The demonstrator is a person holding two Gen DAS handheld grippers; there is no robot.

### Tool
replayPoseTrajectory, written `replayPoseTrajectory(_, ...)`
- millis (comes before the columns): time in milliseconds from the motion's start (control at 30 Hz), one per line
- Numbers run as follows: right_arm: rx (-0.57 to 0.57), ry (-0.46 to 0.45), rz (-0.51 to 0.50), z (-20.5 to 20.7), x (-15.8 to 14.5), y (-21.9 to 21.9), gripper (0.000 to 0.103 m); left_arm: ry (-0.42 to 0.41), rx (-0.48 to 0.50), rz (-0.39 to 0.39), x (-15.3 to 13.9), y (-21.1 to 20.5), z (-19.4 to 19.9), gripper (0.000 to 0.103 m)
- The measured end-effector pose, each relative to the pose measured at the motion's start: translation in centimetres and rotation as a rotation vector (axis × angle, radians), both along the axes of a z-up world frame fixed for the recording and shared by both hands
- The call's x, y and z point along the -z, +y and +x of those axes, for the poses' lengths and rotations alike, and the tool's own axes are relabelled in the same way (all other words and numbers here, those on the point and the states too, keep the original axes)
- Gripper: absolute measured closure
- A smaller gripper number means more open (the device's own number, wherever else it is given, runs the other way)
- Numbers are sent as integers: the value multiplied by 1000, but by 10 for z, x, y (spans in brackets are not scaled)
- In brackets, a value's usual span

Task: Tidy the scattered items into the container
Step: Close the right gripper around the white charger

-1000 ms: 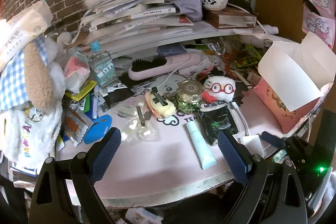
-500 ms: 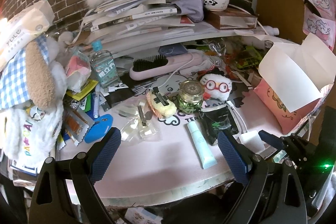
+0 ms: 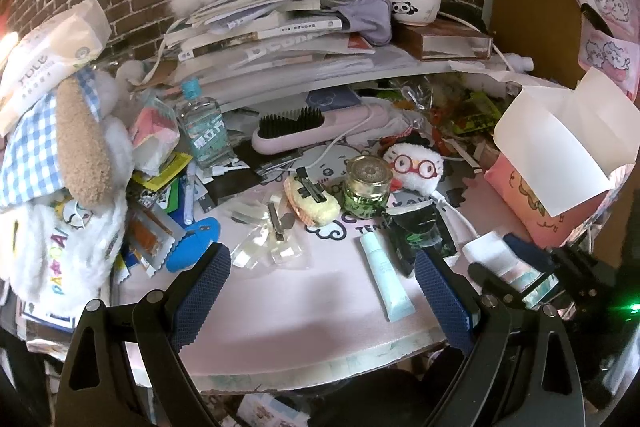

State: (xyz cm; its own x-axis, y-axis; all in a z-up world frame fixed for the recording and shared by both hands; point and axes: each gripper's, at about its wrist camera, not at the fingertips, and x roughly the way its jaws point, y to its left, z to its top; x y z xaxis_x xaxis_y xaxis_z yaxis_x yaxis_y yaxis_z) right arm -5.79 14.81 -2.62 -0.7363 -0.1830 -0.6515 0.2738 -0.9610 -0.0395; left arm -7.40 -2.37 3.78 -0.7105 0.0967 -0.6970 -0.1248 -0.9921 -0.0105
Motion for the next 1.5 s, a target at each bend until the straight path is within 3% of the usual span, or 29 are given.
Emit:
replayPoseTrajectory(200, 4, -27, -26, -1, 11, 7, 61, -6, -6, -2, 2, -1, -1, 11)
replayPoseTrajectory(500, 18, 19, -38, 2, 13, 6, 61, -5, 5, -4, 2, 1, -3, 11)
replayPoseTrajectory(667, 17, 54, -59, 7, 13, 8, 64, -6, -1, -3, 2, 2, -3, 11)
replayPoseTrajectory(900, 23, 176, -3, 18, -6, 3, 66, -8, -5, -1, 3, 1, -3, 11)
replayPoseTrajectory(933, 25, 191, 6, 19, -9, 3, 85, -8, -5, -1, 3, 1, -3, 11)
replayPoseTrajectory(967, 21, 211, 28, 19, -12, 1, 95, -7, -5, 0, 3, 1, -2, 11)
replayPoseTrajectory(1033, 19, 226, 45, 19, -16, -1, 95, -5, -5, 4, 3, 0, -3, 11)
replayPoseTrajectory(1167, 18, 126, 22, 8, -3, 2, 95, -4, -4, 4, 2, 0, -2, 11)
replayPoseTrajectory(1200, 24, 121, 18, 8, 1, 4, 94, -6, -5, 2, 2, 0, -2, 11)
replayPoseTrajectory(1267, 23, 143, 11, 11, 4, 8, 80, -8, -9, 1, 2, -1, -2, 11)
replayPoseTrajectory(1333, 31, 162, -32, 14, 1, 16, 43, -9, -15, 4, 2, -2, -2, 11)
replayPoseTrajectory(1500, 86, 185, -39, 11, -3, 32, 39, -11, -13, 8, 4, -2, -2, 11)
